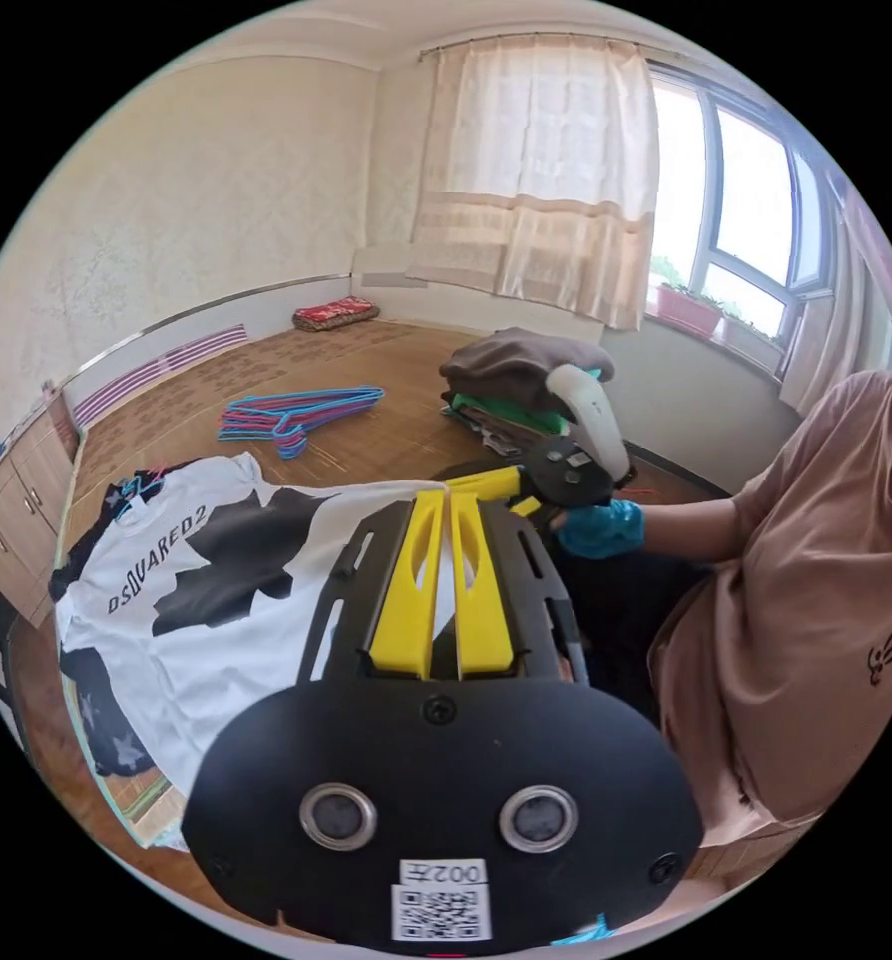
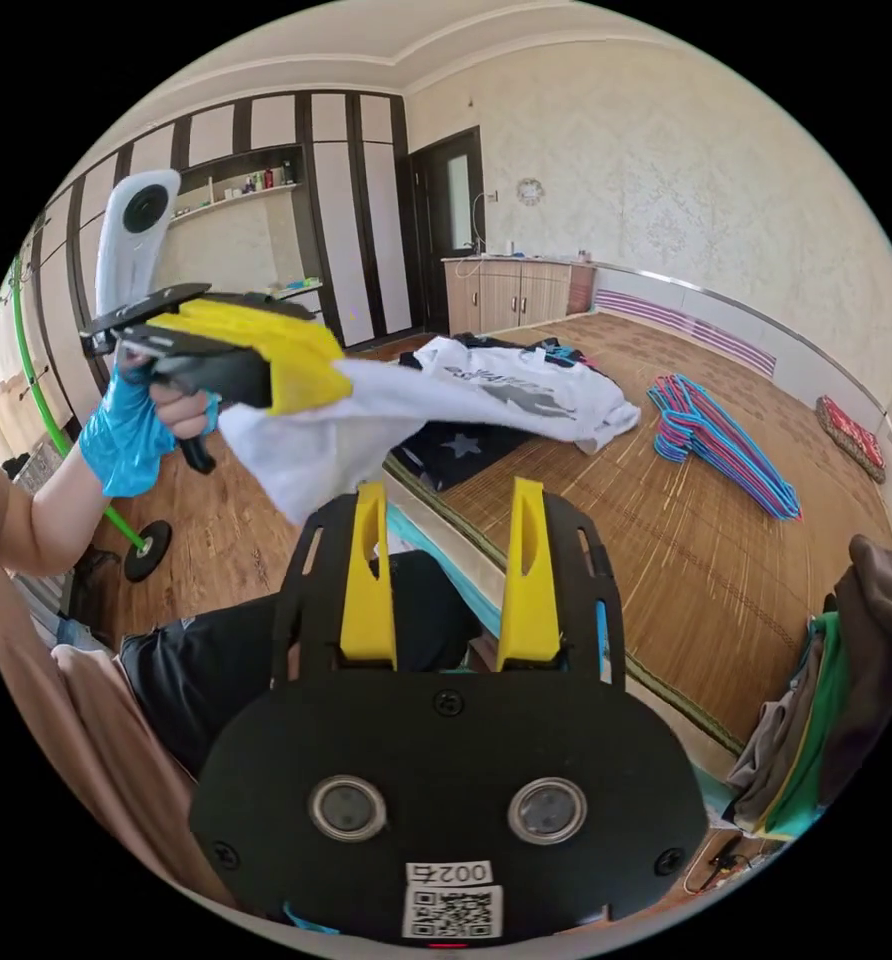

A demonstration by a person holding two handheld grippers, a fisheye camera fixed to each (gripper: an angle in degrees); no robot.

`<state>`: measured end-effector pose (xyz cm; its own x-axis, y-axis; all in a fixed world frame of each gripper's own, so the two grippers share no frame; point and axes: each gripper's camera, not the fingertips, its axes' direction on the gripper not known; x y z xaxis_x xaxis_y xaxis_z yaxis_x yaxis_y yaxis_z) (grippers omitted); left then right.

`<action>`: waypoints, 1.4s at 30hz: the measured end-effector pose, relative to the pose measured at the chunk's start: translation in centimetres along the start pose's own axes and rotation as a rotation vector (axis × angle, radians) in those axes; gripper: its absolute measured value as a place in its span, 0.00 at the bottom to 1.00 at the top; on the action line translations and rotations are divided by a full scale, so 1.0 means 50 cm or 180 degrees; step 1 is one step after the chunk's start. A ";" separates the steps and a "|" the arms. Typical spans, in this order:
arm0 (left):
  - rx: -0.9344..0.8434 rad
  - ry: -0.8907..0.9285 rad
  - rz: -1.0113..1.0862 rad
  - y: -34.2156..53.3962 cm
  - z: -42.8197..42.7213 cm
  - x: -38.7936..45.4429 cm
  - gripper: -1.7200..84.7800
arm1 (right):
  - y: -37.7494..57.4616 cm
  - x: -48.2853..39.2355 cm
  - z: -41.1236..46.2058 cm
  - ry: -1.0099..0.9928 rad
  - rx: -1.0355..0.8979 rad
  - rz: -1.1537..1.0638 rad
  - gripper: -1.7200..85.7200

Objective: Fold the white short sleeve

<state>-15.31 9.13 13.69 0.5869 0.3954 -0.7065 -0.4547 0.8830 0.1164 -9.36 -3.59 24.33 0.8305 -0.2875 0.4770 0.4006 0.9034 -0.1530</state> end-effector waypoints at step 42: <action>-0.0433 0.0037 -0.0140 -0.053 0.145 0.039 0.01 | 0.042 0.206 -0.183 0.0977 -0.0681 0.0499 0.04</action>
<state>-8.10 9.39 17.03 0.6008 0.3533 -0.7171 -0.5157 0.8567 -0.0100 3.57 -7.56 21.01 0.9520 -0.2623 0.1580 0.3044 0.8666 -0.3955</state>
